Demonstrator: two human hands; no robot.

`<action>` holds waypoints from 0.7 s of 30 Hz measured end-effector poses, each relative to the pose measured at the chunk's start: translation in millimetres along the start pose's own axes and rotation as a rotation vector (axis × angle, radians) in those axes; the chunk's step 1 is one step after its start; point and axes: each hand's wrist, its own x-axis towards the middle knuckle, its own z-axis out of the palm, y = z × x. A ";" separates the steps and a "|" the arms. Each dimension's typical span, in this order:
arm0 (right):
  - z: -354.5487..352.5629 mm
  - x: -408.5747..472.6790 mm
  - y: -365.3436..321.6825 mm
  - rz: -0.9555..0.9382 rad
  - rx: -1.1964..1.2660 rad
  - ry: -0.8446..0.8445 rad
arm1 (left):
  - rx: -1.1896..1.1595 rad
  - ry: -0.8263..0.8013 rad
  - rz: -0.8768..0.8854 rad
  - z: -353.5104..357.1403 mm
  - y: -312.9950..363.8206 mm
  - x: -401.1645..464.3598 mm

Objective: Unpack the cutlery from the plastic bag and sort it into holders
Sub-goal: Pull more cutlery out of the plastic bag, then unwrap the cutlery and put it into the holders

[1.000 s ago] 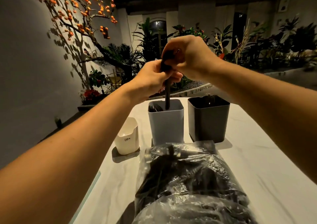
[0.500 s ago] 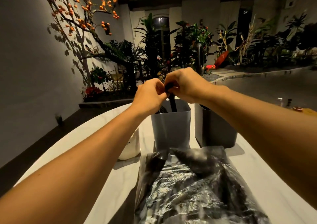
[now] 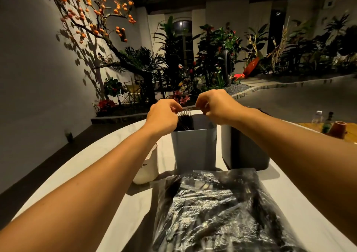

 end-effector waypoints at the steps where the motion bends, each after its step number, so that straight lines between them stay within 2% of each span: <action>1: -5.5 -5.0 -1.6 0.004 0.018 0.015 | -0.013 -0.005 -0.003 -3.6 1.3 -4.9; 9: -35.7 -89.2 -40.0 -0.018 0.179 0.026 | -0.151 -0.100 0.085 -25.9 18.5 -82.0; 18: -53.7 -183.4 -81.2 -0.021 0.251 -0.123 | -0.147 -0.204 0.142 -57.6 42.3 -179.7; 21: -63.2 -210.2 -95.3 0.011 0.330 -0.257 | -0.095 -0.298 0.153 -67.0 50.7 -210.1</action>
